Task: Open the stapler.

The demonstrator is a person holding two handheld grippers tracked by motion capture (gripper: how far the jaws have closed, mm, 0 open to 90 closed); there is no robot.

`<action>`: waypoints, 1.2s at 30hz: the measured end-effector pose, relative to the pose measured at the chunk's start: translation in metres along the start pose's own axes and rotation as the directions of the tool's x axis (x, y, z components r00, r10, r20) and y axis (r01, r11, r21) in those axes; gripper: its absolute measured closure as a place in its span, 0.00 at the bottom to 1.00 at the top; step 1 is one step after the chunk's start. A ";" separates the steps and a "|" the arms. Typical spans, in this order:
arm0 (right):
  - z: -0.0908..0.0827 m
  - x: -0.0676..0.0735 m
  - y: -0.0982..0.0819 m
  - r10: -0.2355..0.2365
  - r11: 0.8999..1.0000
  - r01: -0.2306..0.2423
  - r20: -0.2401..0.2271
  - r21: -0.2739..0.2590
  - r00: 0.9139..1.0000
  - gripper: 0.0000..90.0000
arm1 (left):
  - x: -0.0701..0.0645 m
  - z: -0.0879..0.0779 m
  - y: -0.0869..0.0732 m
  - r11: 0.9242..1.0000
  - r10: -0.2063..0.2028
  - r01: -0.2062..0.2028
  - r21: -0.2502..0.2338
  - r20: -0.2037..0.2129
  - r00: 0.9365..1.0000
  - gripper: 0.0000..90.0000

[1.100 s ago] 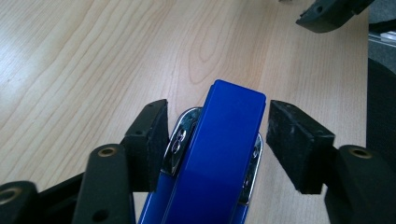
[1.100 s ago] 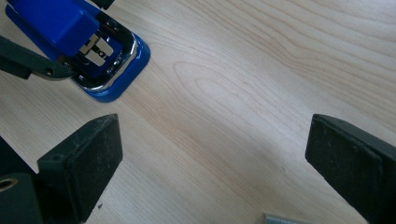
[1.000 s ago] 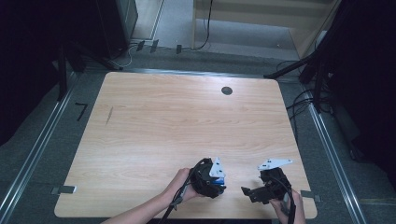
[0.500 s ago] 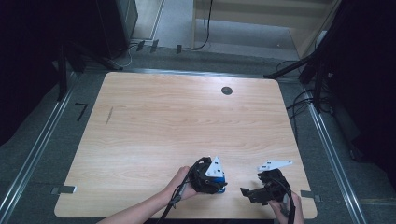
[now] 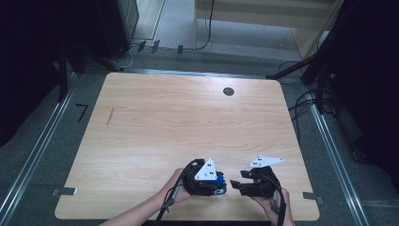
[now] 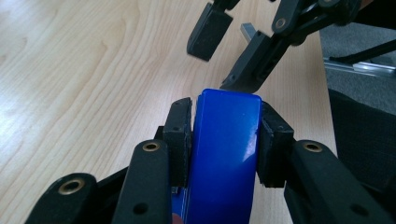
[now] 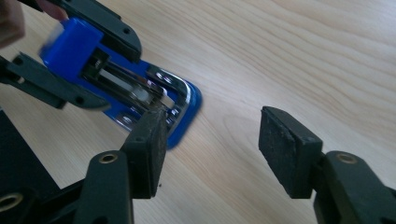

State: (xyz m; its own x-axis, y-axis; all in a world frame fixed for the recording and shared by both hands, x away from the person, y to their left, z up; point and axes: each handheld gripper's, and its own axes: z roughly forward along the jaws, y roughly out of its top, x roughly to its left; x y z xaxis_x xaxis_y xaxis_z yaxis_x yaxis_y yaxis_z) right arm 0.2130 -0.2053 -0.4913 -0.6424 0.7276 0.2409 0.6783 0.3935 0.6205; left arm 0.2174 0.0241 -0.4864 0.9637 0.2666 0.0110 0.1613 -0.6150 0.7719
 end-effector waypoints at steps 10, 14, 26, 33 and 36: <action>0.017 0.011 0.014 -0.025 1.000 0.025 -0.003 0.013 1.000 0.62 | -0.002 -0.010 -0.003 1.000 0.012 -0.013 -0.020 -0.016 1.000 0.72; 0.020 0.013 0.018 -0.024 1.000 0.024 -0.014 0.009 1.000 0.67 | -0.002 -0.012 -0.004 1.000 0.016 -0.016 -0.023 -0.019 1.000 0.72; 0.022 0.017 0.022 -0.054 0.998 0.055 -0.049 0.008 0.997 0.77 | -0.001 -0.014 -0.005 1.000 0.010 -0.011 -0.025 -0.027 1.000 0.73; 0.027 0.020 0.020 -0.091 0.995 0.092 -0.043 0.025 0.995 0.81 | -0.002 -0.014 -0.004 1.000 0.020 -0.020 -0.020 -0.025 0.999 0.73; 0.029 0.023 0.021 -0.108 0.994 0.109 -0.042 0.031 0.993 0.84 | -0.002 -0.014 -0.004 1.000 0.016 -0.016 -0.013 -0.034 0.999 0.73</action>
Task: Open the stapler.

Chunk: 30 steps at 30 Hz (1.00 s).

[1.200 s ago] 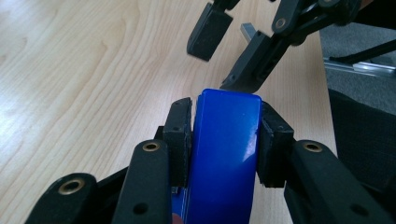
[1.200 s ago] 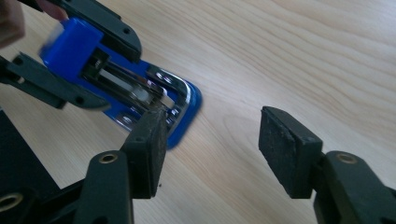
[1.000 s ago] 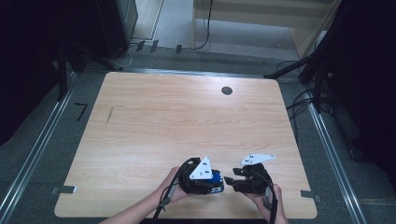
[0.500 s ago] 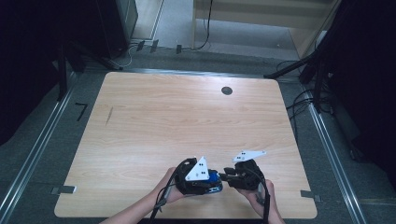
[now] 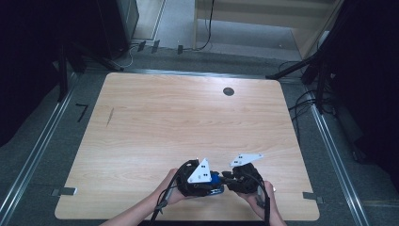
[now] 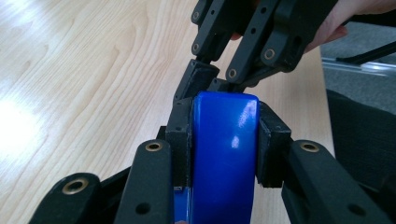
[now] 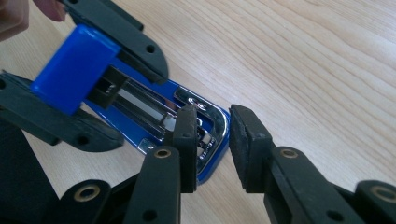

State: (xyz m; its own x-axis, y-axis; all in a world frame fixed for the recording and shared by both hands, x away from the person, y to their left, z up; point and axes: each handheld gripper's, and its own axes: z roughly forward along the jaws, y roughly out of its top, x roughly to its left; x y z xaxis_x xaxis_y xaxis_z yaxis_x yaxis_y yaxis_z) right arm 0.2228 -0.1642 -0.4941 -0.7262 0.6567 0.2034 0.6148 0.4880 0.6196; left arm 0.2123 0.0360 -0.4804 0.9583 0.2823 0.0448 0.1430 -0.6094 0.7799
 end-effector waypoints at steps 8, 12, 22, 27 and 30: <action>0.004 0.004 0.002 -0.020 1.000 0.020 -0.007 0.012 1.000 0.89 | 0.000 -0.003 0.001 1.000 0.006 -0.006 0.010 0.002 1.000 0.73; 0.004 0.004 0.002 -0.022 1.000 0.022 -0.010 0.013 1.000 0.89 | 0.000 -0.007 0.002 1.000 0.010 -0.010 0.012 -0.002 1.000 0.73; 0.004 0.005 0.002 -0.044 0.999 0.044 0.006 0.015 0.999 0.87 | -0.002 -0.013 0.005 0.999 0.032 -0.031 0.031 -0.016 0.999 0.74; 0.004 0.008 0.003 -0.070 0.997 0.070 0.028 0.020 0.997 0.87 | -0.002 -0.017 0.006 0.998 0.040 -0.039 0.049 -0.023 0.999 0.74; 0.005 0.009 0.003 -0.088 0.996 0.087 0.038 0.023 0.995 0.87 | -0.003 -0.018 0.007 0.997 0.047 -0.045 0.060 -0.029 0.998 0.74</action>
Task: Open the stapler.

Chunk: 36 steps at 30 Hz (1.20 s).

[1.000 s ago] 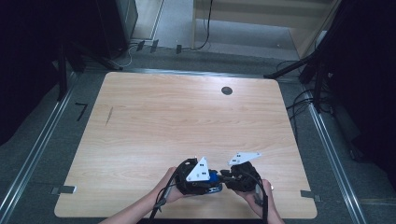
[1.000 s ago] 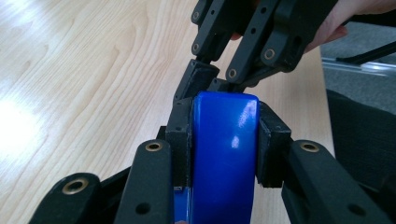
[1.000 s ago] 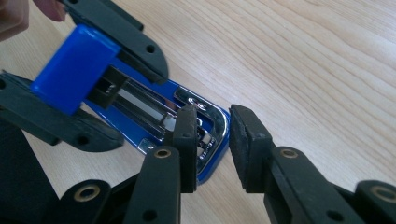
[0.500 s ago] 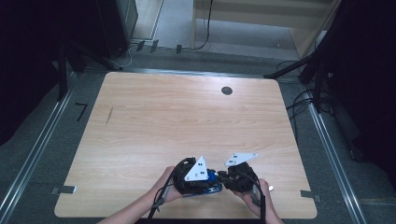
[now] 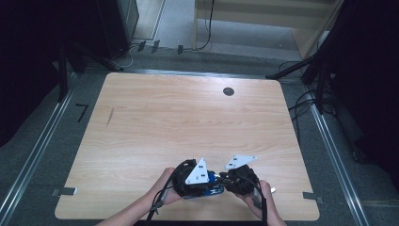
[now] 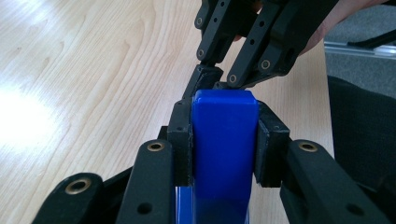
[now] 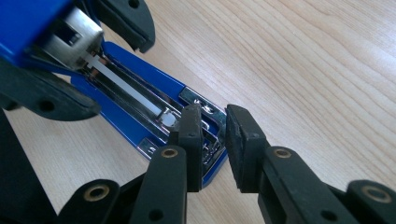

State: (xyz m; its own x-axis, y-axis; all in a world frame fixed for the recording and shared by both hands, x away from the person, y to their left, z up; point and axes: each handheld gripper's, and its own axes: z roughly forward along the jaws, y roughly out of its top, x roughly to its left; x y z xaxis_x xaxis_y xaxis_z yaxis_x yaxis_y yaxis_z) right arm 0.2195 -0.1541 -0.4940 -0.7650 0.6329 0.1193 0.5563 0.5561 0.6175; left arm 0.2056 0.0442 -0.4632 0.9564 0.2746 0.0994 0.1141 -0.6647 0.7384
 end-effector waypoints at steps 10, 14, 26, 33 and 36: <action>0.004 0.004 0.000 -0.050 0.998 0.049 0.030 0.030 0.998 0.92 | 0.000 -0.010 0.001 1.000 -0.002 0.003 0.031 -0.013 1.000 0.74; 0.005 0.003 0.000 -0.046 0.998 0.045 0.017 0.042 0.999 0.92 | 0.000 -0.014 0.001 0.999 -0.002 0.003 0.041 -0.020 1.000 0.74; 0.001 0.001 -0.001 0.025 0.995 -0.020 -0.043 0.102 0.999 0.94 | 0.003 -0.017 0.004 0.997 0.029 -0.030 0.075 0.018 0.999 0.73; 0.000 0.003 -0.001 0.013 0.994 -0.010 -0.031 0.105 0.999 0.94 | 0.004 -0.024 0.004 0.994 0.030 -0.032 0.101 0.024 0.999 0.73; 0.000 0.003 -0.001 0.012 0.994 -0.009 -0.032 0.105 0.999 0.94 | 0.005 -0.031 0.001 0.994 0.018 -0.020 0.109 0.020 1.000 0.73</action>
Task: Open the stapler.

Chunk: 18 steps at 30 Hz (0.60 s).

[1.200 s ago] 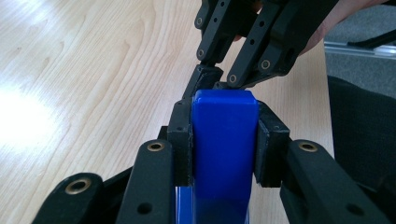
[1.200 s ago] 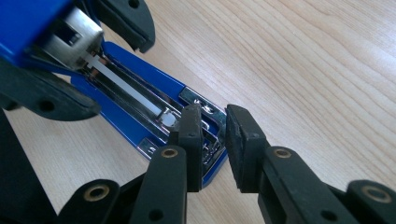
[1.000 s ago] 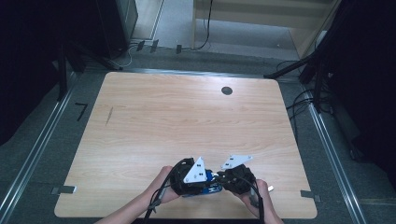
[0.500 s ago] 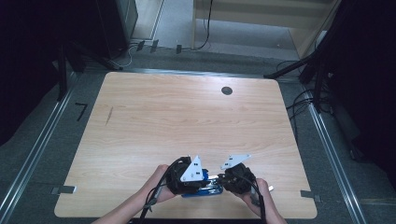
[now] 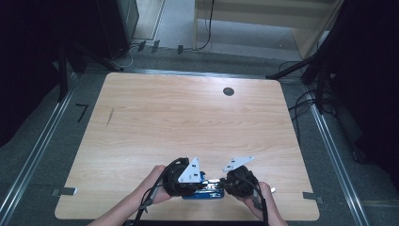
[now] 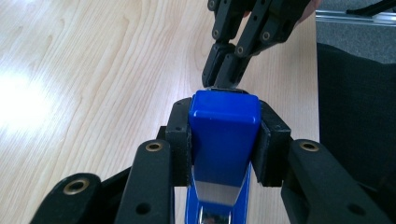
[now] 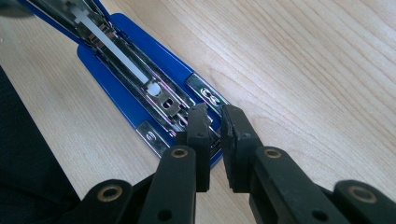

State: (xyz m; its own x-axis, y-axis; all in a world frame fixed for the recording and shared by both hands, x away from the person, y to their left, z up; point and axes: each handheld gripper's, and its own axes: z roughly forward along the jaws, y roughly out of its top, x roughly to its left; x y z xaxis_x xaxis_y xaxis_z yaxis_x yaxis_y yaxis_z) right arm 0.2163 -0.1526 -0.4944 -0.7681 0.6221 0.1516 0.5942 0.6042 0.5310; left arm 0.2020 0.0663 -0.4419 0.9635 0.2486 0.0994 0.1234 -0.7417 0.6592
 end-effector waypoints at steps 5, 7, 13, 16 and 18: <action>0.000 0.000 0.000 0.002 1.000 -0.002 -0.001 0.001 1.000 0.94 | 0.001 -0.005 -0.003 1.000 -0.006 0.006 0.006 0.000 1.000 0.73; 0.000 0.001 0.000 0.001 1.000 -0.001 -0.002 0.001 1.000 0.94 | 0.000 -0.007 -0.005 1.000 -0.014 0.014 0.007 -0.001 1.000 0.73; 0.000 0.001 0.000 0.001 1.000 -0.001 0.000 0.000 1.000 0.94 | 0.001 -0.011 -0.008 1.000 -0.021 0.021 0.014 0.006 1.000 0.73; 0.000 0.001 -0.001 0.003 1.000 -0.003 -0.002 0.001 1.000 0.94 | 0.003 -0.014 -0.011 0.999 -0.034 0.034 0.010 0.008 0.999 0.73; 0.000 0.001 -0.001 0.005 1.000 -0.005 -0.002 0.001 1.000 0.94 | 0.004 -0.015 -0.013 0.999 -0.042 0.042 0.008 0.010 0.999 0.73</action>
State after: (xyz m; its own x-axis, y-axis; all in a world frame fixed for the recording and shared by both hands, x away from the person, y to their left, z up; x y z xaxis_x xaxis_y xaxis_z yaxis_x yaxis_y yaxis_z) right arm 0.2149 -0.1522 -0.4943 -0.7656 0.6241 0.1559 0.5983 0.6017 0.5292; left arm 0.2003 0.0866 -0.4389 0.9599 0.2732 0.0637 0.1657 -0.7356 0.6569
